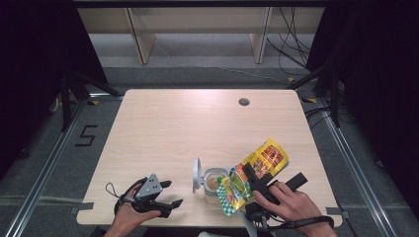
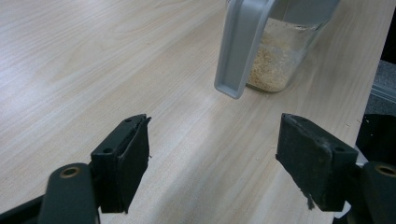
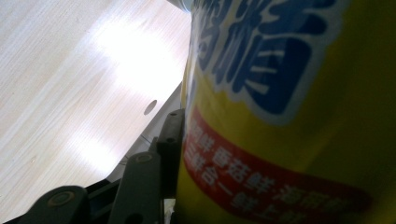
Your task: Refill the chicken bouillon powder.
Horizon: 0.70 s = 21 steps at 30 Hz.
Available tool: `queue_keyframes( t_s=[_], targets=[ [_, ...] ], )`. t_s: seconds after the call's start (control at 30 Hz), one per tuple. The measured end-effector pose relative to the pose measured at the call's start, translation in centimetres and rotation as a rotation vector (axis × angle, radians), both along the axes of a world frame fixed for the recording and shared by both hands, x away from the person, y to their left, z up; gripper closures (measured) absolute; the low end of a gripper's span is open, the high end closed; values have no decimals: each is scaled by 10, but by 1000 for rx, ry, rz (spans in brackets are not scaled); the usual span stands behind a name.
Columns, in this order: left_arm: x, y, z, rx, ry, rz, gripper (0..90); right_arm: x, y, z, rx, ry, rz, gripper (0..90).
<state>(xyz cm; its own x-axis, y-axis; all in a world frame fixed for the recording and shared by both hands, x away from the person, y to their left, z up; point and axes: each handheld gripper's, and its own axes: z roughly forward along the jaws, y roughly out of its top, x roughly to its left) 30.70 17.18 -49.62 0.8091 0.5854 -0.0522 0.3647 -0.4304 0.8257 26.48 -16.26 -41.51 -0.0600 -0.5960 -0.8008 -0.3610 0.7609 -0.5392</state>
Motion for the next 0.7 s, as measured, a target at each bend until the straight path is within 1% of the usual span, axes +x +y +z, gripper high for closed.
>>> queue_keyframes(
  t_s=[0.07, 0.1, 0.13, 0.17, 0.2, 0.23, 0.27, 0.3, 0.33, 0.37, 0.4, 0.43, 0.47, 0.5, 0.53, 0.57, 0.6, 0.63, 0.7],
  targets=[
    [0, 0, 0, 0, 1, 1, 249, 0, 0, 0, 3, -3, -2, 605],
    [0, 1, 1, 18, 0, 1, 249, 0, 0, 0, 2, -2, -4, 605],
    [-1, 1, 2, 9, -3, -10, 249, 1, 0, 0, -4, 11, -9, 605],
    [1, 1, 2, 16, -16, -20, 249, 1, 0, -1, 0, -1, -3, 606],
    [0, 1, 0, 10, 1, 1, 249, 0, 0, -1, 0, -2, -4, 606],
    [1, 1, 0, 9, 0, -12, 249, 0, 1, -2, 1, 0, -1, 606],
    [2, 0, -2, 4, 1, 0, 249, 0, 1, -2, 1, 2, 3, 606],
    [2, 1, -2, 12, 8, 1, 249, 0, 1, -2, -3, 13, 0, 606],
    [3, 1, -2, 18, 5, 2, 249, 0, 1, -3, -1, 2, 4, 606],
    [3, 1, -3, 8, 5, 14, 249, 0, 1, -3, -2, 3, 3, 606],
    [3, 2, -2, 11, 11, 10, 249, 0, 0, -3, -2, 3, 3, 606],
    [4, 3, -2, 17, -2, -3, 249, -1, 0, -3, -1, 2, 3, 606],
    [5, 3, -2, 15, -13, -9, 249, 0, 0, -2, -2, 14, -3, 607],
    [5, 3, -1, 23, -6, -8, 249, 0, 0, -1, -3, 10, -2, 607],
    [5, 3, -1, 27, -9, -8, 249, -1, 0, -1, 3, -2, 1, 607],
    [3, 2, -1, 17, 8, 7, 249, -1, 0, 0, -5, 10, -4, 607],
    [2, 2, -2, 10, 7, 6, 249, -1, 0, 0, -1, -4, -1, 607],
    [2, 1, -2, 0, 4, 10, 249, -2, 0, 0, 0, -6, -2, 607],
    [2, 1, -2, 6, 0, 6, 249, -2, 0, 0, 2, -3, 0, 607]
  ],
)
